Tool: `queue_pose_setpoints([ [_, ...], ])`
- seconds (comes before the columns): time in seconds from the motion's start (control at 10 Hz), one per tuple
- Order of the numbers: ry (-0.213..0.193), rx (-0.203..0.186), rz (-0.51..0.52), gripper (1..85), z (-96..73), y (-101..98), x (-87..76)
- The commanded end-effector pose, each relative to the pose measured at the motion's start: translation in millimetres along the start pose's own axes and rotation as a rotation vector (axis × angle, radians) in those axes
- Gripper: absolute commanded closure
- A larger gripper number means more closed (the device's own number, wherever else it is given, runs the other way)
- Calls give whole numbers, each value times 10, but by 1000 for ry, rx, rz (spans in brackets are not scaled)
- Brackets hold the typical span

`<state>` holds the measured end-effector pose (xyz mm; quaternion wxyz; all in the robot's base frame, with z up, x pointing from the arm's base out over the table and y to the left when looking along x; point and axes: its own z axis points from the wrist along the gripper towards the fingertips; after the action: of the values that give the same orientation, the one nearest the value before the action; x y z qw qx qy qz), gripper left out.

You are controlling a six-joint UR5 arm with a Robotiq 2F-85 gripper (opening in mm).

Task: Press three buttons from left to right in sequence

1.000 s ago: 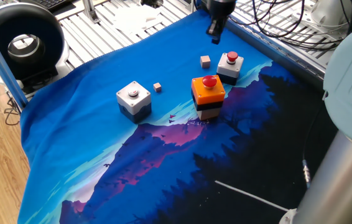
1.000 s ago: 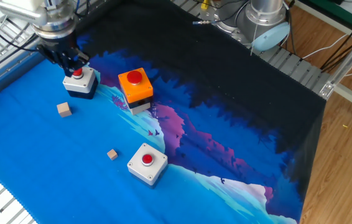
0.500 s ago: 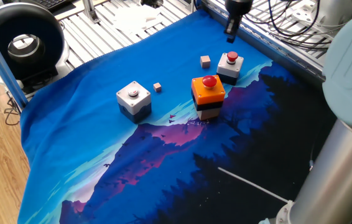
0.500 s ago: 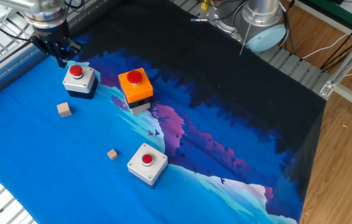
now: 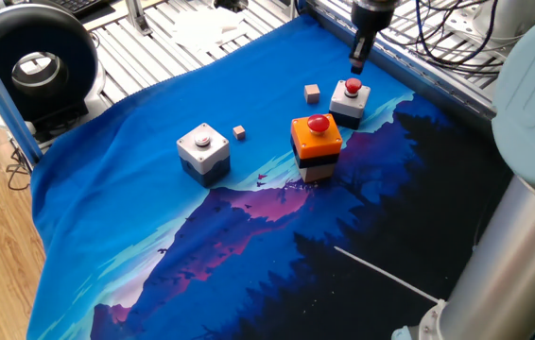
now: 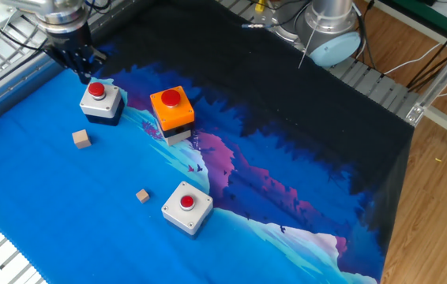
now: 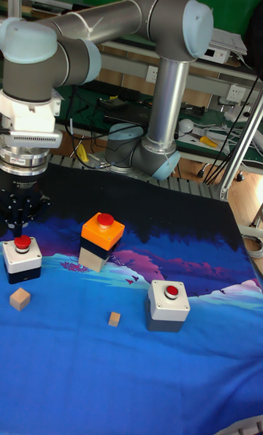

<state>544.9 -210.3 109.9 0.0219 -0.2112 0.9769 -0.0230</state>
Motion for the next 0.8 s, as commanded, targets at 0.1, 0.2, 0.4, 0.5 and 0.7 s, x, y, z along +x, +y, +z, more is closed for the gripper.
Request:
queue_pose_setpoints([
  [0.1, -22, 17, 32, 847, 86, 91, -69],
  [0.2, -28, 15, 35, 847, 95, 99, -93],
  [0.4, -28, 13, 37, 847, 117, 110, -94],
  [0.5, -28, 15, 40, 847, 119, 105, -88],
  [0.7, -27, 17, 44, 847, 123, 94, -86],
])
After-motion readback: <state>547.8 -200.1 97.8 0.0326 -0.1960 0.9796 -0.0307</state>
